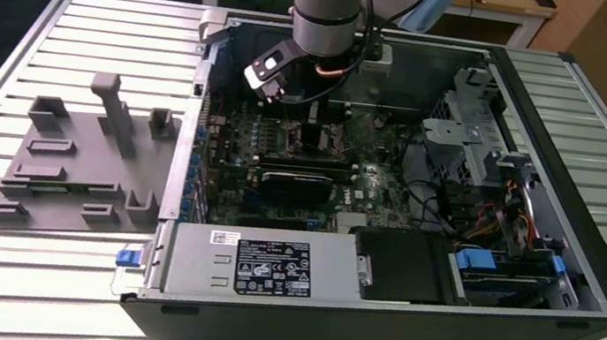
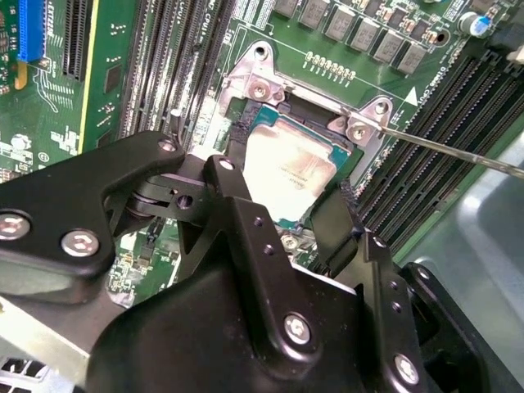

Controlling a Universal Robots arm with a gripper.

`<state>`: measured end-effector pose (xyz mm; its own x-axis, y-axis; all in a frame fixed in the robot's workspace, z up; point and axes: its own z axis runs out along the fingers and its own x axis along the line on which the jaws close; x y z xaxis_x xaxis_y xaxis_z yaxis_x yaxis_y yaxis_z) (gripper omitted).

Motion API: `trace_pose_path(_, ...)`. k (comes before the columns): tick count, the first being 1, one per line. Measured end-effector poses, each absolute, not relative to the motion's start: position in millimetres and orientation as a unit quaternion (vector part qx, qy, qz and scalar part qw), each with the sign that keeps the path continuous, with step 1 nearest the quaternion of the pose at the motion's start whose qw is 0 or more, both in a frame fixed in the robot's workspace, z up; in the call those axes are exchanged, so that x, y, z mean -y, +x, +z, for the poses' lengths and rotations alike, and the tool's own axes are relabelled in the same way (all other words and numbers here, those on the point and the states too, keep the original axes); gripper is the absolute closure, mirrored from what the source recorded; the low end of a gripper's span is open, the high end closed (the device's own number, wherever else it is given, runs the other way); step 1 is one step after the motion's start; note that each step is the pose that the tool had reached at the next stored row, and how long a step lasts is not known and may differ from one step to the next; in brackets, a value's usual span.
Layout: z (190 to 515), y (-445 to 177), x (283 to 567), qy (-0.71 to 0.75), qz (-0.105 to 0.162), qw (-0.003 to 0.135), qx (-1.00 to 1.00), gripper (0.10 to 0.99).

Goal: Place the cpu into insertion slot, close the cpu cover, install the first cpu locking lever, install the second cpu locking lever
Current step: 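Place the cpu into insertion slot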

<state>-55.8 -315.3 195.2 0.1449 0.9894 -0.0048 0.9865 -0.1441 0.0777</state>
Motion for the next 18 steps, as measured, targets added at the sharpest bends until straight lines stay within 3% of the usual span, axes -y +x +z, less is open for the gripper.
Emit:
trace_pose_path(13,194.9,-55.8,315.3,0.756,0.024,0.031,-0.653,0.498)
trace_pose_path(18,194.9,-55.8,315.4,0.756,0.024,0.031,-0.654,0.561)
